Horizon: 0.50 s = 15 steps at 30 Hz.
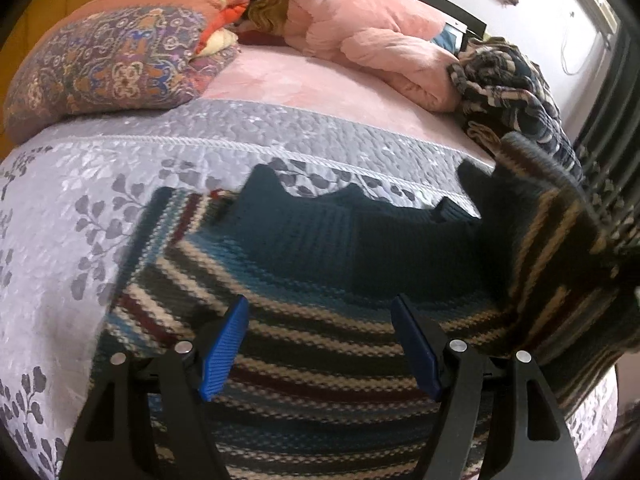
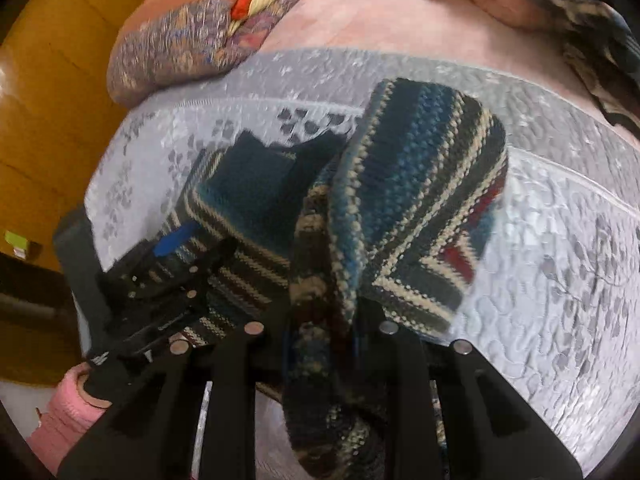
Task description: Fold small clothes
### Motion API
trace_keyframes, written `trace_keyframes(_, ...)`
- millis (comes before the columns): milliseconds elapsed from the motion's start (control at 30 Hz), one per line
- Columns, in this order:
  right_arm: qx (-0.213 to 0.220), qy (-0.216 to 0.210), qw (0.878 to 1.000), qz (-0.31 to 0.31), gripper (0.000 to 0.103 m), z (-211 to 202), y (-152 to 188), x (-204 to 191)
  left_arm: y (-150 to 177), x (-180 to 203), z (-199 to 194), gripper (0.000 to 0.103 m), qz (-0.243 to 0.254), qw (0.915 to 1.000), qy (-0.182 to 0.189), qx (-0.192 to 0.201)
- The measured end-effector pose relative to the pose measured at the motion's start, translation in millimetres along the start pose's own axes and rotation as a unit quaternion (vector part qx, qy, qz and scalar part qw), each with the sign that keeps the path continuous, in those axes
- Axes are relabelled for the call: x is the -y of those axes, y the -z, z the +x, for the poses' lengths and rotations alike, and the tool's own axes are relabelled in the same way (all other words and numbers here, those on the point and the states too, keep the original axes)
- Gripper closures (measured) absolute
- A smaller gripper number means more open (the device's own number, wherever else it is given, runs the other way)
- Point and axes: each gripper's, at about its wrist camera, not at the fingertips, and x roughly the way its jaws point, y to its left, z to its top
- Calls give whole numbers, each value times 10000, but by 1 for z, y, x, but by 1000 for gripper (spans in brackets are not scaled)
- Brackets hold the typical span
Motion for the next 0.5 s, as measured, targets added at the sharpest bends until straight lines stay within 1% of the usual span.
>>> trace_keyframes(200, -288, 320, 9986, -316, 83, 45, -4, -30, 1, -18, -1, 29, -130, 9999, 13, -19)
trace_keyframes(333, -420, 480, 9973, -357, 82, 67, -5, -39, 1, -27, -1, 29, -230, 9997, 37, -40)
trace_keyframes(433, -479, 474, 9972, -313, 78, 76, -5, -40, 0, -32, -1, 29, -305, 9995, 101, -53)
trace_keyframes(500, -495, 364, 9978, -231, 69, 76, -6, -40, 0, -35, -2, 29, -359, 9992, 156, -50)
